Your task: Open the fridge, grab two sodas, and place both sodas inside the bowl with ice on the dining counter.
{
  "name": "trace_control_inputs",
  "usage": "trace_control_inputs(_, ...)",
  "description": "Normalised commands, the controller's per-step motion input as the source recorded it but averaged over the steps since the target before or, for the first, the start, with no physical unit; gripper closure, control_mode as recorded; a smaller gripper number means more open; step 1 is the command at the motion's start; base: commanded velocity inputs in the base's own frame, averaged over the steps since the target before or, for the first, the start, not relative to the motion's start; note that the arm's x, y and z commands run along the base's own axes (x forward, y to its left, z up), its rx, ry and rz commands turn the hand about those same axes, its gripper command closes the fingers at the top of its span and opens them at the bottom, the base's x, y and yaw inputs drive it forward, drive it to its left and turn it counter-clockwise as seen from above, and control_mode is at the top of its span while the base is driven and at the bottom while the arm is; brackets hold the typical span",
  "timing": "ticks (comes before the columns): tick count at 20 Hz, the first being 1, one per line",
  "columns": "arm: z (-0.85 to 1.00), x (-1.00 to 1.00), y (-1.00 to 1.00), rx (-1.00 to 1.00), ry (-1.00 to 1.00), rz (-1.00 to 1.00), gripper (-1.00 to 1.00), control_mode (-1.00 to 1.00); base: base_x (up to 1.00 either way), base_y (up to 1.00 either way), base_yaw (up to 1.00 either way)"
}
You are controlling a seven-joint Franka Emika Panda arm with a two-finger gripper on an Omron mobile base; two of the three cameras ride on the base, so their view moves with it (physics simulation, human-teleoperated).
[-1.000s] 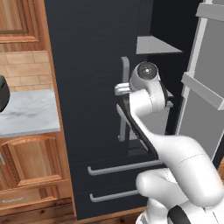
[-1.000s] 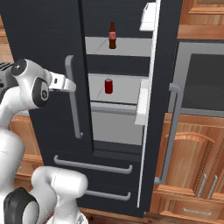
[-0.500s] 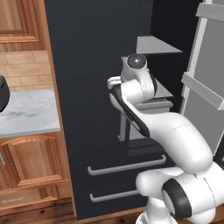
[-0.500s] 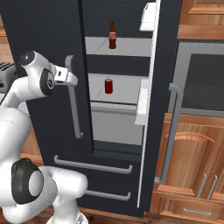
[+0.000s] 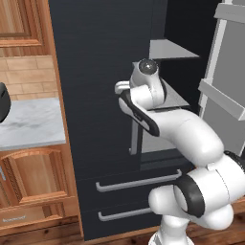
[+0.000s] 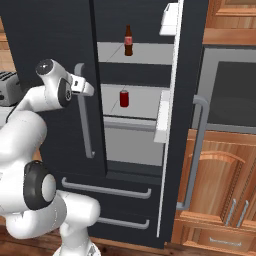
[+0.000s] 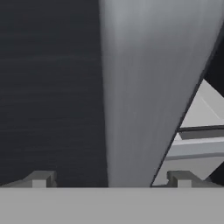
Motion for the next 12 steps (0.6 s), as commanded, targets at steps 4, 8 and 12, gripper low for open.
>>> trace_control_inputs(4,-0.01,0.35,0.0,0.06,-0.01,0.01,-1.0,-1.0,0.0,0.0,0.0)
trace_control_inputs(8,-0.01,0.38,0.0,0.04,0.0,0.0,-1.0,-1.0,0.0,0.0,0.0)
trace_control_inputs(12,-0.03,0.46,0.0,0.01,0.0,0.0,1.0,-1.0,0.0,0.0,0.0)
